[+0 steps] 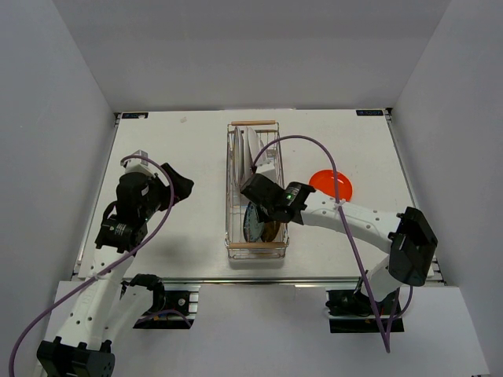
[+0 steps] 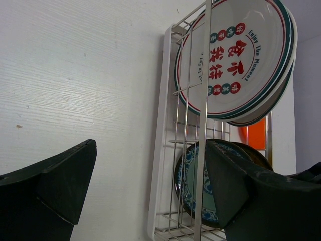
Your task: Unload the plates from the dish rack
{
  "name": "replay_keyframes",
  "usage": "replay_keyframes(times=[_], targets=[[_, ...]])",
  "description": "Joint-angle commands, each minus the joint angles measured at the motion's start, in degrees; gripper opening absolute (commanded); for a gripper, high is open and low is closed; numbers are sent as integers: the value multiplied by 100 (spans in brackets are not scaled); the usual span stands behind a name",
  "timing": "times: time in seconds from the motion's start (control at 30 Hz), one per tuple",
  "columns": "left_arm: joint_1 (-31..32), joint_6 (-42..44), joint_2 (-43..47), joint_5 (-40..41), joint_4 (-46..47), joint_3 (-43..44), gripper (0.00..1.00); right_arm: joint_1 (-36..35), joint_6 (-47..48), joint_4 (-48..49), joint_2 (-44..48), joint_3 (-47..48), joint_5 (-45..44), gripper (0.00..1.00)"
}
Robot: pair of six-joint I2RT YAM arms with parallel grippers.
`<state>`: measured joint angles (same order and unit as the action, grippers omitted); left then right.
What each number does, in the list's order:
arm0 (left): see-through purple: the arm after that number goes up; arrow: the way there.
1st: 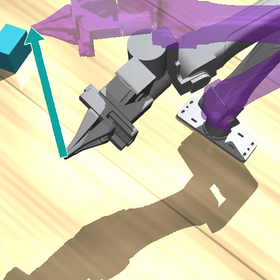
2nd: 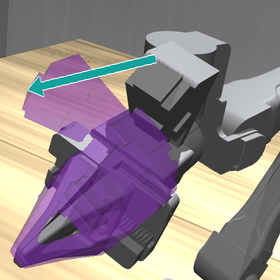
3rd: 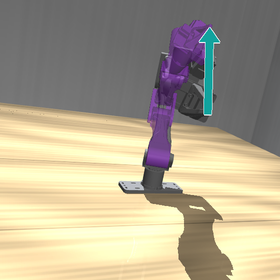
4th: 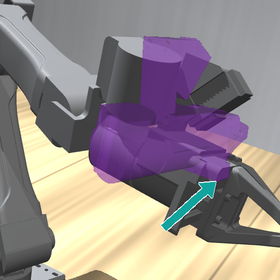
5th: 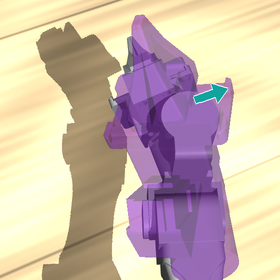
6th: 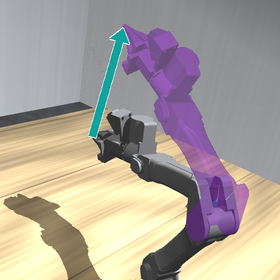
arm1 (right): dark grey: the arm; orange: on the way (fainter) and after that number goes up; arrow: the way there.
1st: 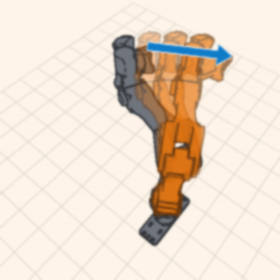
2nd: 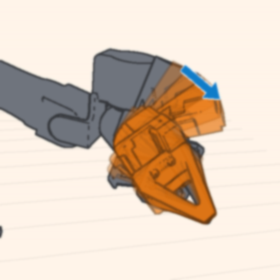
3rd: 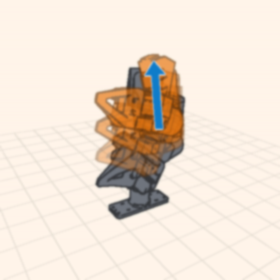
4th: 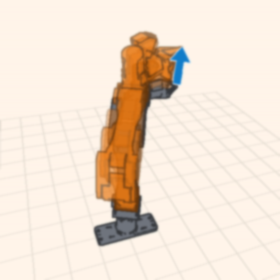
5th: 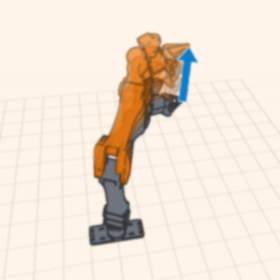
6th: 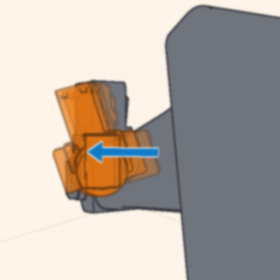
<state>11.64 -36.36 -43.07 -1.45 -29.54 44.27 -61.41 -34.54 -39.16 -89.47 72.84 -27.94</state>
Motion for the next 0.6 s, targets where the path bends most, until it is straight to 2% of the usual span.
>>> replay_keyframes(times=[0.0, 0.17, 0.37, 0.57], targets=[[23, -38, 27, 240, 1, -15, 98, -3, -193, -22, 61, 257, -132, 31], [23, -38, 9, 260, 1, -6, 98, -3, -123, -83, 79, 511, -185, 14], [23, -56, 9, 295, -69, 38, 98, -3, -9, -242, 306, 898, -466, 3], [23, -64, -70, 295, -52, 38, 98, 15, 255, 162, 887, 873, -396, 0]])
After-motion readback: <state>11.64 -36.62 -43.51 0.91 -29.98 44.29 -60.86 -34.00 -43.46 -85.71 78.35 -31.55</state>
